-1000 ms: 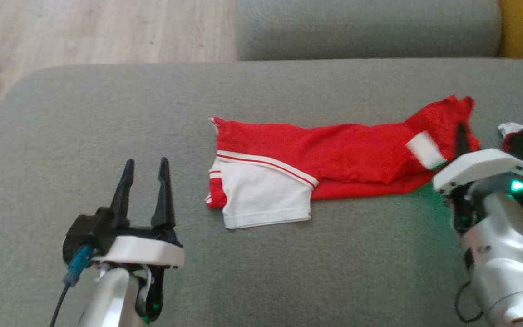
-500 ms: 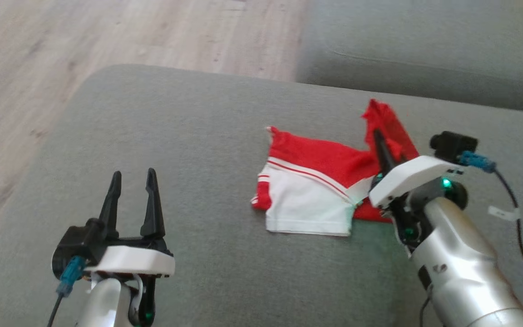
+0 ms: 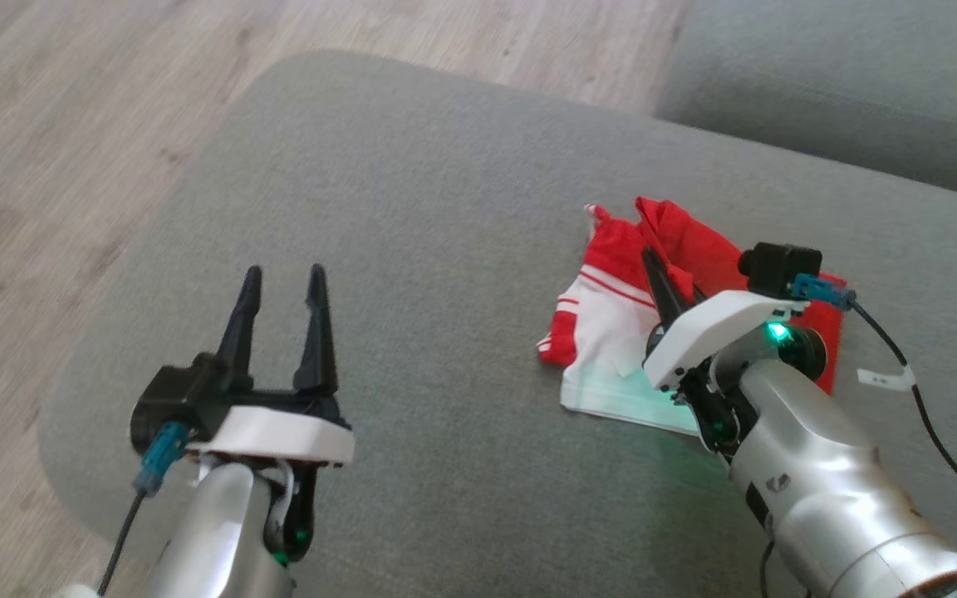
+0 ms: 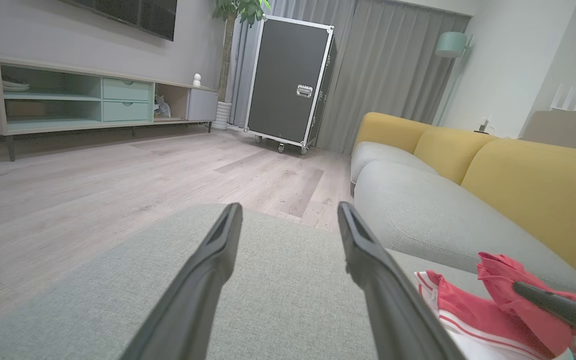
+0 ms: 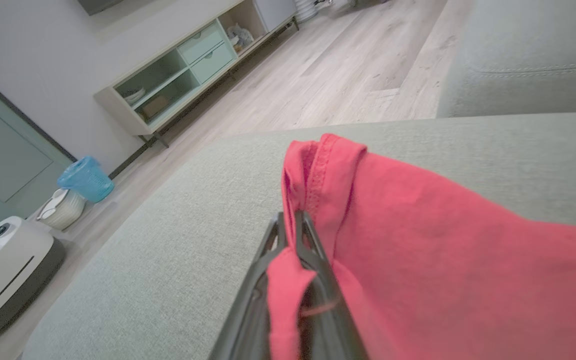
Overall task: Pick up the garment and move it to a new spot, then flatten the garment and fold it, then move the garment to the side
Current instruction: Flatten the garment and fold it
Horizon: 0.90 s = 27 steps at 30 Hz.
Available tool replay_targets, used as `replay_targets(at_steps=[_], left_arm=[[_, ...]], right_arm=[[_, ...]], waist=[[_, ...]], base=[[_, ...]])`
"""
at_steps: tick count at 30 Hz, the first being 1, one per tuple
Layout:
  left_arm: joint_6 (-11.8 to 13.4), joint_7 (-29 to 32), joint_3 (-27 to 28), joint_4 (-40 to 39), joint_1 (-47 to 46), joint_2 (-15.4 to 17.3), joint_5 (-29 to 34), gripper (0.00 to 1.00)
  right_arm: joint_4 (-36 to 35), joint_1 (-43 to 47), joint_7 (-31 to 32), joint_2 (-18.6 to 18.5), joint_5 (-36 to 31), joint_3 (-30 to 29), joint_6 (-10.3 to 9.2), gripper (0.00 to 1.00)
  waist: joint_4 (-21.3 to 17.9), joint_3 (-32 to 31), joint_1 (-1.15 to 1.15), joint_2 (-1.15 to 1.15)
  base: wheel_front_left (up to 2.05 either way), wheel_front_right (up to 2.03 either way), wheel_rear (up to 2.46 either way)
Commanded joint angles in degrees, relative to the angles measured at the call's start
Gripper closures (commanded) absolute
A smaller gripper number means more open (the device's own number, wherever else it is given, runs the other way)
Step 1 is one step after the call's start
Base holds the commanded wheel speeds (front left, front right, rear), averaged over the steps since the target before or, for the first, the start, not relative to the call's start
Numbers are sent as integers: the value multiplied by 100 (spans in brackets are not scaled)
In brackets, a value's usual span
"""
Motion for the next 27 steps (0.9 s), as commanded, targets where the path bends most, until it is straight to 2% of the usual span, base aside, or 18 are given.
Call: replay_targets(at_steps=[1, 8, 12, 13, 14, 19, 21, 24, 27], left_arm=[[56, -53, 87, -170, -289, 47, -37, 0], [150, -53, -98, -131, -425, 47, -138, 0], [177, -53, -135, -75, -442, 47, -134, 0], [177, -53, -140, -60, -451, 47, -131, 0], [177, -53, -147, -46, -461, 47, -130, 0], [176, -53, -121, 18, -494, 47, -145, 0], [172, -53, -96, 24, -496, 47, -129, 0], [167, -53, -20, -1, -477, 47, -99, 0], [157, -53, 107, -30, -412, 47, -39, 0]], right_arm=[[-87, -231, -99, 77, 99, 151, 20, 100], [158, -328, -163, 77, 480, 687, 20, 100], [18, -282, -147, 77, 806, 1038, 20, 100], [-54, -261, -126, 77, 940, 1114, 20, 67], [-110, -242, -59, 77, 1052, 1223, 20, 0], [-638, -192, 11, 77, 1770, 1635, 20, 0], [-642, -262, -87, 77, 1951, 1695, 20, 0], [-451, -477, -369, 77, 1873, 1686, 20, 0], [-254, -689, -508, -5, 1526, 1519, 20, 0]], waist=[[167, 173, -1, 0], [301, 284, -1, 0], [276, 298, -1, 0], [256, 296, -1, 0], [231, 289, -1, 0], [-24, 221, -1, 0], [-180, 168, -1, 0], [-469, 69, -1, 0], [-832, -35, -1, 0]], base=[[0, 0, 0], [0, 0, 0], [0, 0, 0], [0, 0, 0], [0, 0, 0], [0, 0, 0], [0, 0, 0], [0, 0, 0], [0, 0, 0]])
